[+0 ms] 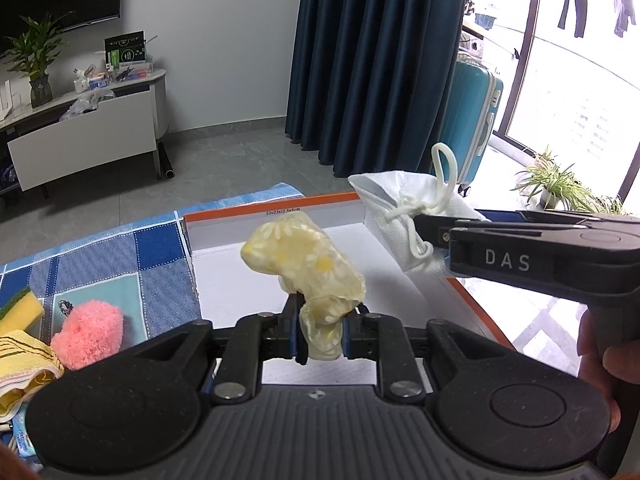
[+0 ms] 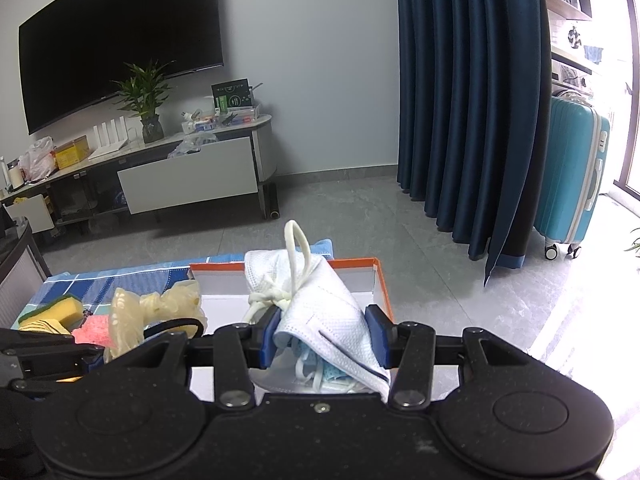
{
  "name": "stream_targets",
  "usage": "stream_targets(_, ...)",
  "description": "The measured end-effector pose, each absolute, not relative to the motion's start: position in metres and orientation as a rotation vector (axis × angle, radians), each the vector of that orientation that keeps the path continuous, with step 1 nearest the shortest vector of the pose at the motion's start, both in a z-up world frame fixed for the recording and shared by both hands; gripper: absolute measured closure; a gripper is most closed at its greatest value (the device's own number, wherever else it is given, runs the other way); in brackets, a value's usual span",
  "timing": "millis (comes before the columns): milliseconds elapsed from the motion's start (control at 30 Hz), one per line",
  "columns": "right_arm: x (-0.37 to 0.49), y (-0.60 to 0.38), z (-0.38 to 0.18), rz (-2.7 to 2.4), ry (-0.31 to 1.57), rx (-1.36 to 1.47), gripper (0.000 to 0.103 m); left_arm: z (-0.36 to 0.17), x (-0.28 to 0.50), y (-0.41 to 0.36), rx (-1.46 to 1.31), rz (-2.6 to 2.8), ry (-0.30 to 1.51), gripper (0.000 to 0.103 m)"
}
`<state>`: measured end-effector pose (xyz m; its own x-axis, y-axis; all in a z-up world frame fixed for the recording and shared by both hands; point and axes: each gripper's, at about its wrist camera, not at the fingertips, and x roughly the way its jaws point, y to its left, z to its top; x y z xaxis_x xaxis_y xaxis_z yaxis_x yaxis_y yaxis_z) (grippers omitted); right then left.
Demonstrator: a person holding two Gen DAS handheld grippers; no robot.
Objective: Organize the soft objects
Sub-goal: 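Carry the yellow gloves and white pouch with both tools over the orange-rimmed box, then open both tools to drop the gloves and pouch into the box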
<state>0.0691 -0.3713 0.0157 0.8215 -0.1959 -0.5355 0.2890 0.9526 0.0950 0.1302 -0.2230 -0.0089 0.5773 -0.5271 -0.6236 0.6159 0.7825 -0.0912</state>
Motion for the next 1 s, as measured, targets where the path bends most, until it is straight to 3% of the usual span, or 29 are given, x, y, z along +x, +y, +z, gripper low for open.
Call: stream_targets(1000,0.126,-0.379,-0.002,-0.255,0.614,0.145,0.046,-0.018,0.159,-0.233,0.122,-0.657,0.718,0.081)
